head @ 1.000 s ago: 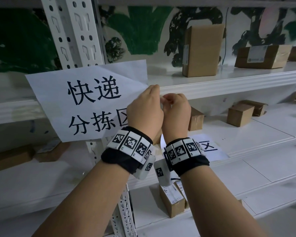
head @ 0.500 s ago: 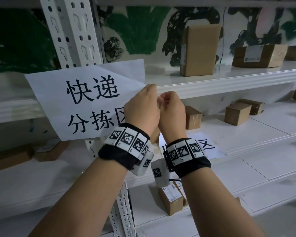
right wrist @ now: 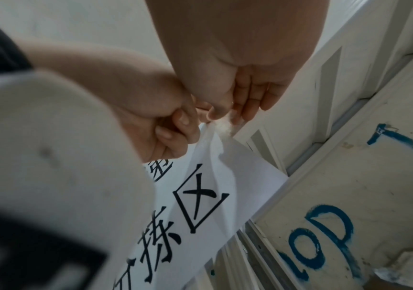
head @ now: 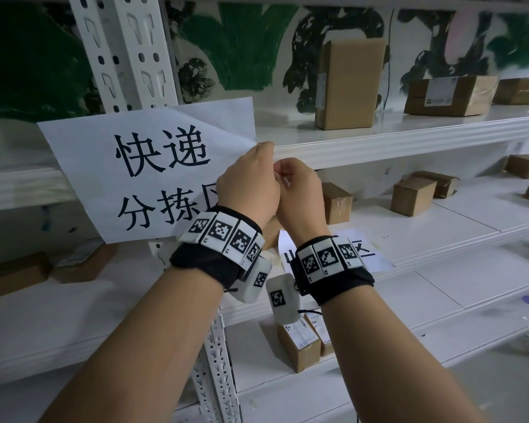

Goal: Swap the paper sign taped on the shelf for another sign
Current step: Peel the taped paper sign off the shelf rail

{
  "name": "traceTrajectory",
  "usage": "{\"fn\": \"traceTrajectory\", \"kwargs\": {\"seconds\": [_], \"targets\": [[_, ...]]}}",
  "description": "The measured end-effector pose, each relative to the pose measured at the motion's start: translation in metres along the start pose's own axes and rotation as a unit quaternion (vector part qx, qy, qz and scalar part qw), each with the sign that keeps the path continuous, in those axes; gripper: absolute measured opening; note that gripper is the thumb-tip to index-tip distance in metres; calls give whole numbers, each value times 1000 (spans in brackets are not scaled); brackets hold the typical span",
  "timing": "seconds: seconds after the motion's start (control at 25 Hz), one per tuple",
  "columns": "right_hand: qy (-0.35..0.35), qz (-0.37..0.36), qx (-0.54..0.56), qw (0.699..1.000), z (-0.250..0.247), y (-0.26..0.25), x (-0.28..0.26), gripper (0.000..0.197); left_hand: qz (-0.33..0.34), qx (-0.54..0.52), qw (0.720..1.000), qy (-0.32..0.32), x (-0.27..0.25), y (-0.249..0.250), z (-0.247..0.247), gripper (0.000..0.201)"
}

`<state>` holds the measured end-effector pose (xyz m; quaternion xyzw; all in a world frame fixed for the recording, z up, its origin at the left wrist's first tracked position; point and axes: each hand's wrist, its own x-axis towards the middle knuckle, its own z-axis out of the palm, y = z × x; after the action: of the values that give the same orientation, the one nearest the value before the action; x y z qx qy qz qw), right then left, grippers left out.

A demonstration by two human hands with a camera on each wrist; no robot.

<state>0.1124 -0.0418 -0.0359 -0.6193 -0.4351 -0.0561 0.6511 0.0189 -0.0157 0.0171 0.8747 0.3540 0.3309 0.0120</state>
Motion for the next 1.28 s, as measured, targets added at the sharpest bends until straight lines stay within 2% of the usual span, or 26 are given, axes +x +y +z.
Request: {"fn": "traceTrajectory", "kwargs": {"seconds": [0.08,0.2,0.32,0.4,0.56,0.64,0.72,0.76,0.92,1.0,1.08,1.2,1.28], "targets": [[13,-14,1,1000,1,-2,0,9,4,-7,1000,-1,0,-1,-1,45],[19,-26,23,999,-3,-7,6,30,12,-24,1000,-8,2,-4,-6,45],[-41,-3,15,999,-5,-9,7,43,7,-6,1000,-23,2,-3,-8,50],[-95,-1,-31,995,-3,-7,5,36,11,14,1000,-21,2,-1,-7,46],[-129,-8,-79,988,4,-12,-5,12,21,-2,999,-42,-1,-6,-9,48],[-178,-46,-155,971,12,-17,-14,7,27,-15,998,-51,-13,-14,-12,58],[-218,-109,-272,931,23,-23,-22,15,33,-21,999,-22,-28,-26,-14,60],[-223,-123,-291,922,29,-26,-26,19,31,-29,999,-3,-35,-33,-14,58],[-221,-123,-221,942,59,-40,-36,18,8,-43,996,72,-50,-66,-25,49],[-205,-39,-105,972,74,-47,-45,19,-14,-46,993,105,-53,-89,-34,46],[-160,52,-16,986,85,-55,-53,23,-44,-53,986,150,-59,-116,-44,43],[-119,44,0,992,98,-69,-63,15,-135,-50,969,203,-69,-159,-59,44],[-133,18,32,990,111,-88,-70,11,-204,-24,960,188,-76,-188,-72,51]]}}
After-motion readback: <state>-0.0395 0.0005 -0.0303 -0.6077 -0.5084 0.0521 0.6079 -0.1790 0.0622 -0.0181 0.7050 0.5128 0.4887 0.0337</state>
